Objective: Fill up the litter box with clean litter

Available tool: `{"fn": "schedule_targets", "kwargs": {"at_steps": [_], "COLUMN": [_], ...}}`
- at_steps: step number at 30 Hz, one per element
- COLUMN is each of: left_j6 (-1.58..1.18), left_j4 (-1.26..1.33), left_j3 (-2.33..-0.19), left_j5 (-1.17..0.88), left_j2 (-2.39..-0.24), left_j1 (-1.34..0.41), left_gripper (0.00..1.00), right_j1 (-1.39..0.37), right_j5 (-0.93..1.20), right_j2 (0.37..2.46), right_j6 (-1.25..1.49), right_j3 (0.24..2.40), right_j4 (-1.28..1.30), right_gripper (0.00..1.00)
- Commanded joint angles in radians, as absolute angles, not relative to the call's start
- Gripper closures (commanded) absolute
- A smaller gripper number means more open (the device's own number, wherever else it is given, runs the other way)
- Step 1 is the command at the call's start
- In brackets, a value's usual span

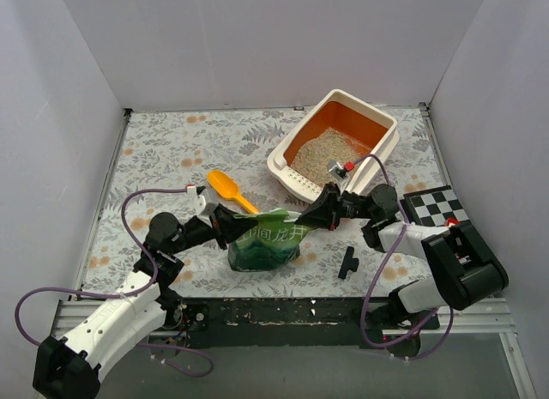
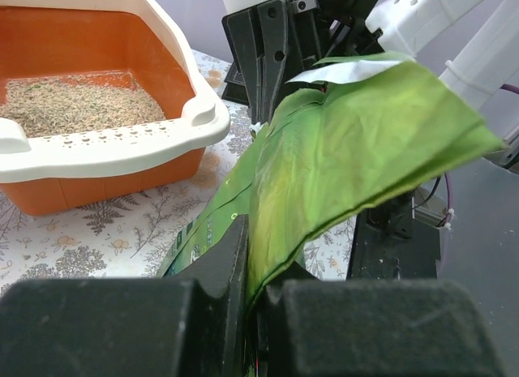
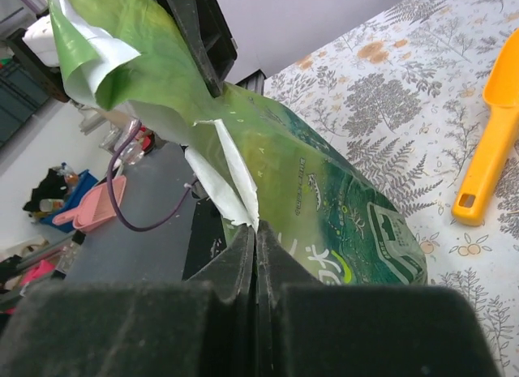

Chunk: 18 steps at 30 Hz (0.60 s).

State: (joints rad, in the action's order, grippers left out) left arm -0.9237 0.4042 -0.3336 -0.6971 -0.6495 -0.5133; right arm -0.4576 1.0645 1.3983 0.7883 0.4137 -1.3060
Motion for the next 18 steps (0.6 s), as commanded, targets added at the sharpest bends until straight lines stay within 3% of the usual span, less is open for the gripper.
{"fn": "schedule_targets", "kwargs": {"at_steps": [1,6,11,14,18], "left_j6": [-0.937,-1.054,-1.202,-1.273,-1.382], "left_j4": [0.439,0.263,0.057,-0.075,-0.127], "left_j3": [-0.356,-0.422,-0.509,-0.549,-0.532], "left_j5": [-0.683,-0.549,-0.521,-0.583,-0.652], "left_j2": [-0.638,-0.606,-0.598,-0.641,-0.658], "left_j1": [-0.511,-0.511,-0.511,-0.511,-0.511], "left_gripper": [1.0,1.0,1.0,1.0,1.0], "right_j1": [-0.457,-0.457,-0.457,-0.459,-0.462], "right_j5": [1.072,0.964,0.956,0.948,0.96], "right_j2": [1.434,1.346,1.234,1.142,1.045], "right_j6": [0.868,1.044,1.192,1.154,0.97], "right_j3": [0.466,0.423,0.404,0.403,0.463], "right_j4": [-1.888,-1.876,-1.62,-1.363,-0.793], "right_gripper": [0.99,0.99,0.99,0.99,0.99]}}
